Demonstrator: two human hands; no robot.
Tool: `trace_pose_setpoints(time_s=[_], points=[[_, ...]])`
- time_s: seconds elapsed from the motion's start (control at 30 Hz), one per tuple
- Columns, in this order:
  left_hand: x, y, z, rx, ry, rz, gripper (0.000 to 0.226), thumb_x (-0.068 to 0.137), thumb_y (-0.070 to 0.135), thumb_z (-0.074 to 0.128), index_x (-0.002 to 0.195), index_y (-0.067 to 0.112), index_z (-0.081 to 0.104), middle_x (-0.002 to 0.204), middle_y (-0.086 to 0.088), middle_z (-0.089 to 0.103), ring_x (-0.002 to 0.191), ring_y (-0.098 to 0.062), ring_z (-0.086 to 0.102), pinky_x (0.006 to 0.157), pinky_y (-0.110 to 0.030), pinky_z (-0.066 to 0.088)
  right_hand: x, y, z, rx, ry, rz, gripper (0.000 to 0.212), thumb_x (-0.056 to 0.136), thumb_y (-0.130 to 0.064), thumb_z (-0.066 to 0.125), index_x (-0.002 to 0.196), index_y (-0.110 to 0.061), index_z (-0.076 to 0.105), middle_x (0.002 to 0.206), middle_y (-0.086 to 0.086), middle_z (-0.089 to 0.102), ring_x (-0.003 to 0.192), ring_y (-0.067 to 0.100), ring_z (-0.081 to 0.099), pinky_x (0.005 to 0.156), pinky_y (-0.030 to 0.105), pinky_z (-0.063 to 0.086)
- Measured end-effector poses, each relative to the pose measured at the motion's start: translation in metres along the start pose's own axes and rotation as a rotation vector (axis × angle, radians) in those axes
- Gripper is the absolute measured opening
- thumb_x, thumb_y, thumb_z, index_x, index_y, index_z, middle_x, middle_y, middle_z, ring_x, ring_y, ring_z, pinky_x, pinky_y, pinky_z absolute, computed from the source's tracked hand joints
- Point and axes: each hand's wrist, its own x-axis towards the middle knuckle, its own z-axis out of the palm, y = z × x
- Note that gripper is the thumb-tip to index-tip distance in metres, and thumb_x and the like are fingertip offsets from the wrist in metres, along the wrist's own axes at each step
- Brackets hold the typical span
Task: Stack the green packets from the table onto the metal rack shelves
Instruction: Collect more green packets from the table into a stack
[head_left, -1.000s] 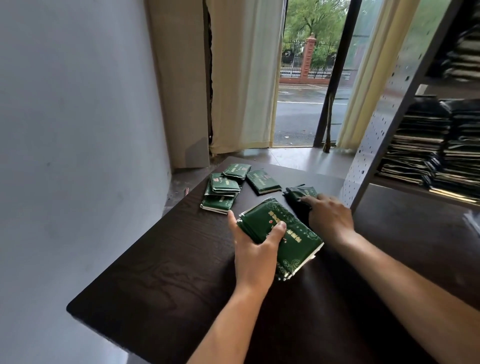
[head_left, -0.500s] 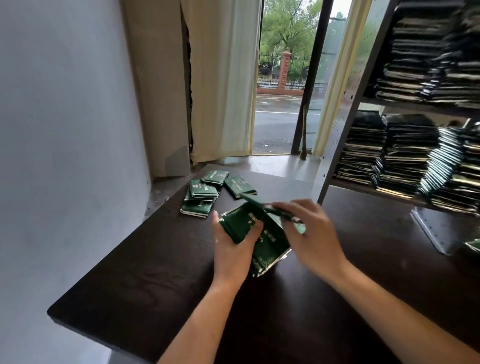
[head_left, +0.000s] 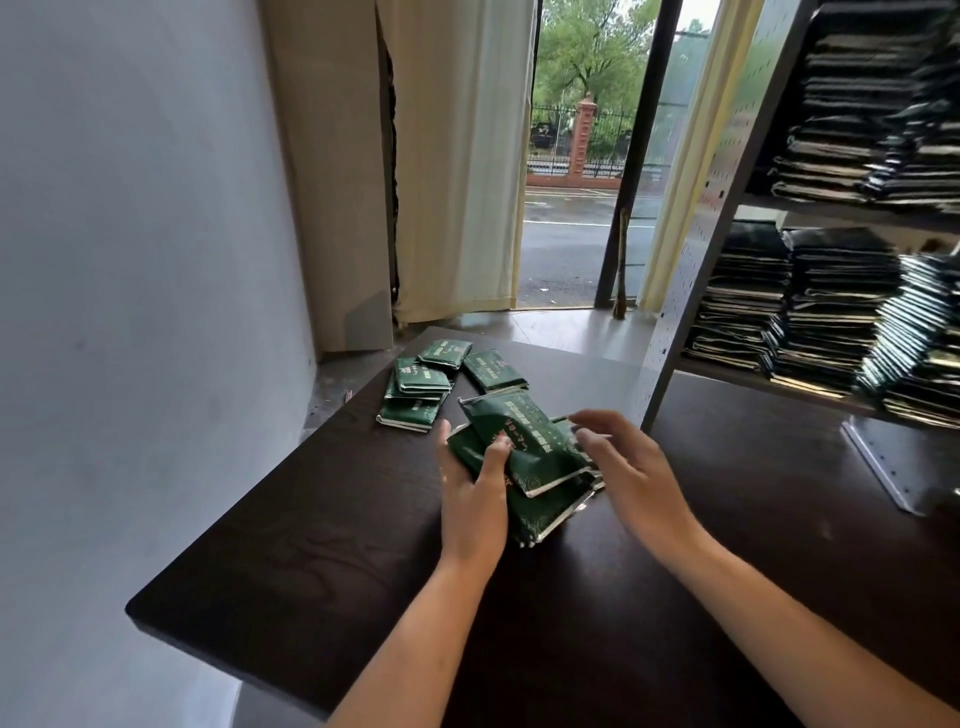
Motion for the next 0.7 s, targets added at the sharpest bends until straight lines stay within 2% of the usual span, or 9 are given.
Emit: trace_pose_setpoints(time_s=[0.03, 0.1, 0.23, 0.3, 0.37, 0.47, 0.57, 0.63, 0.7], points=[[-0.001, 0.001, 0.000, -0.002, -0.001, -0.001, 0.080, 0.070, 0.065, 0.068, 0.141, 0.056, 0.033, 0.138, 0.000, 0.060, 0.124, -0.023, 0.060, 0.108, -0.051, 0.045, 0.006, 0.005, -0.003, -0.098, 0.023, 0.028, 0.012, 0.095, -0.024, 0.063, 0.104, -0.032, 0.067, 0.110, -0.003, 0.070, 0.101, 0.013, 0.065, 0.086, 0.035, 0.052], [-0.003, 0.003, 0.001, 0.001, -0.001, -0.007, 0.083, 0.069, 0.064, 0.066, 0.143, 0.054, 0.032, 0.137, 0.001, 0.060, 0.122, -0.022, 0.061, 0.108, -0.050, 0.046, 0.017, 0.018, -0.008, -0.382, -0.018, 0.084, 0.024, 0.096, -0.016, 0.061, 0.117, -0.029, 0.066, 0.125, -0.002, 0.064, 0.113, 0.015, 0.060, 0.096, 0.035, 0.047], [-0.002, 0.002, 0.000, 0.012, 0.001, 0.001, 0.079, 0.069, 0.064, 0.067, 0.140, 0.056, 0.034, 0.136, -0.001, 0.060, 0.122, -0.025, 0.061, 0.106, -0.053, 0.047, 0.032, 0.040, -0.014, -0.681, -0.193, 0.192, 0.045, 0.093, -0.022, 0.063, 0.137, -0.023, 0.058, 0.145, 0.002, 0.054, 0.134, 0.023, 0.047, 0.107, 0.033, 0.038], [-0.002, 0.001, -0.001, 0.022, 0.014, 0.009, 0.077, 0.071, 0.064, 0.067, 0.140, 0.053, 0.035, 0.136, 0.001, 0.061, 0.123, -0.023, 0.060, 0.106, -0.052, 0.046, 0.035, 0.045, -0.013, -0.828, -0.308, 0.208, 0.057, 0.090, -0.026, 0.066, 0.144, -0.027, 0.051, 0.150, 0.001, 0.049, 0.139, 0.023, 0.041, 0.110, 0.034, 0.035], [-0.003, 0.002, -0.001, 0.025, 0.031, 0.016, 0.076, 0.071, 0.064, 0.067, 0.140, 0.052, 0.037, 0.133, 0.003, 0.062, 0.123, -0.022, 0.060, 0.107, -0.051, 0.046, 0.036, 0.044, -0.012, -0.940, -0.333, 0.179, 0.062, 0.089, -0.030, 0.064, 0.148, -0.032, 0.044, 0.151, -0.002, 0.048, 0.139, 0.023, 0.041, 0.108, 0.033, 0.035], [-0.002, 0.002, -0.001, 0.010, 0.033, 0.012, 0.073, 0.072, 0.062, 0.068, 0.138, 0.053, 0.038, 0.129, 0.003, 0.064, 0.120, -0.023, 0.062, 0.105, -0.053, 0.047, 0.035, 0.038, -0.014, -1.017, -0.289, 0.082, 0.060, 0.089, -0.037, 0.064, 0.146, -0.036, 0.046, 0.140, -0.004, 0.060, 0.128, 0.023, 0.054, 0.100, 0.034, 0.046], [-0.004, 0.005, -0.001, 0.015, 0.022, 0.019, 0.073, 0.072, 0.063, 0.067, 0.138, 0.053, 0.038, 0.126, 0.005, 0.065, 0.119, -0.022, 0.062, 0.104, -0.052, 0.048, 0.032, 0.030, -0.015, -1.030, -0.174, 0.062, 0.044, 0.090, -0.032, 0.061, 0.134, -0.034, 0.061, 0.120, 0.001, 0.072, 0.110, 0.028, 0.066, 0.092, 0.037, 0.053], [-0.006, 0.007, -0.001, 0.008, 0.018, 0.028, 0.075, 0.071, 0.063, 0.066, 0.139, 0.052, 0.038, 0.126, 0.007, 0.065, 0.118, -0.020, 0.063, 0.104, -0.051, 0.048, 0.034, 0.023, -0.017, -0.781, 0.015, 0.112, 0.036, 0.089, -0.027, 0.059, 0.124, -0.026, 0.069, 0.099, 0.005, 0.076, 0.086, 0.028, 0.070, 0.076, 0.036, 0.058], [-0.007, 0.008, -0.001, 0.022, 0.022, 0.043, 0.076, 0.071, 0.064, 0.065, 0.140, 0.050, 0.037, 0.126, 0.008, 0.064, 0.119, -0.019, 0.062, 0.105, -0.051, 0.047, 0.036, 0.011, -0.018, -0.536, 0.180, 0.086, 0.031, 0.092, -0.019, 0.062, 0.123, -0.016, 0.070, 0.092, 0.005, 0.074, 0.066, 0.011, 0.064, 0.055, 0.022, 0.054]])
